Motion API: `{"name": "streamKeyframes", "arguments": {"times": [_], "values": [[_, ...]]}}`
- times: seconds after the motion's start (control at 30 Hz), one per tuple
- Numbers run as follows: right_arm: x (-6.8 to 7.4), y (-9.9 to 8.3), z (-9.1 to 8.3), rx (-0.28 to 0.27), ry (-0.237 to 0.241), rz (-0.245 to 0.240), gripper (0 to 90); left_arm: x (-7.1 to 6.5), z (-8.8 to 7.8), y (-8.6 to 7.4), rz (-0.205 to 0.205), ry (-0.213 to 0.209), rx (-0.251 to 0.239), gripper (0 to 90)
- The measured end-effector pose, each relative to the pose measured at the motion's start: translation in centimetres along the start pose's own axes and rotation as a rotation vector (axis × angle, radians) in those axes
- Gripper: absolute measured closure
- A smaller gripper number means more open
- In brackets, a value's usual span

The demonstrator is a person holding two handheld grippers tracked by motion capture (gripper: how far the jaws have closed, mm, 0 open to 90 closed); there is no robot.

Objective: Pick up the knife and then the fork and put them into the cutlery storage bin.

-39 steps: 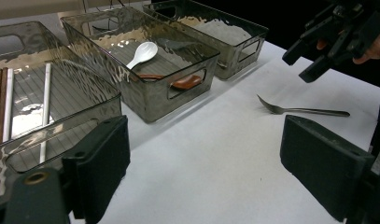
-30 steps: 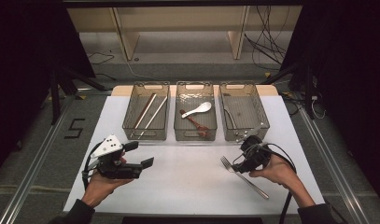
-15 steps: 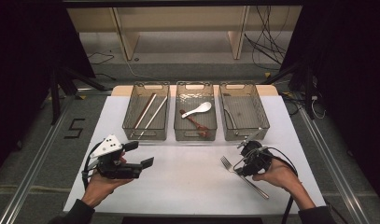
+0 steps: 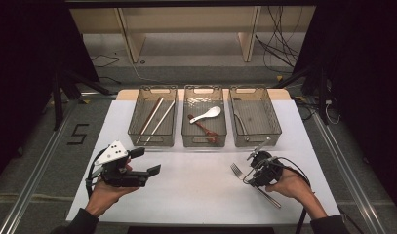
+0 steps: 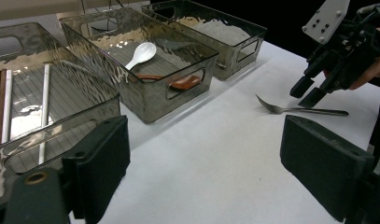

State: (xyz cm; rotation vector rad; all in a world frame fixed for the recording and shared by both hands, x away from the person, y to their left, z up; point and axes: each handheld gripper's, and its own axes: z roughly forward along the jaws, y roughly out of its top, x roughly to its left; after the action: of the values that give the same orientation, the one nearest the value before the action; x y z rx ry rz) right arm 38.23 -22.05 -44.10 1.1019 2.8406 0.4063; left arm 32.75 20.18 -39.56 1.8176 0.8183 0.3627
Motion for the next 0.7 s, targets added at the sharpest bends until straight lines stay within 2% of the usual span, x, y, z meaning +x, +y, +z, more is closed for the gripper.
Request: {"name": "streamKeyframes", "arguments": {"times": [0.17, 0.7], "values": [[0.0, 0.0, 0.5, 0.029, 0.006, -0.009, 68.9, 0.0, 0.1, 0.0, -0.003, 0.000, 0.001, 15.5], [0.2, 0.2, 1.3, 0.075, 0.000, -0.027, 76.4, 0.0, 0.1, 0.0, 0.002, 0.001, 0.005, 15.5]]}}
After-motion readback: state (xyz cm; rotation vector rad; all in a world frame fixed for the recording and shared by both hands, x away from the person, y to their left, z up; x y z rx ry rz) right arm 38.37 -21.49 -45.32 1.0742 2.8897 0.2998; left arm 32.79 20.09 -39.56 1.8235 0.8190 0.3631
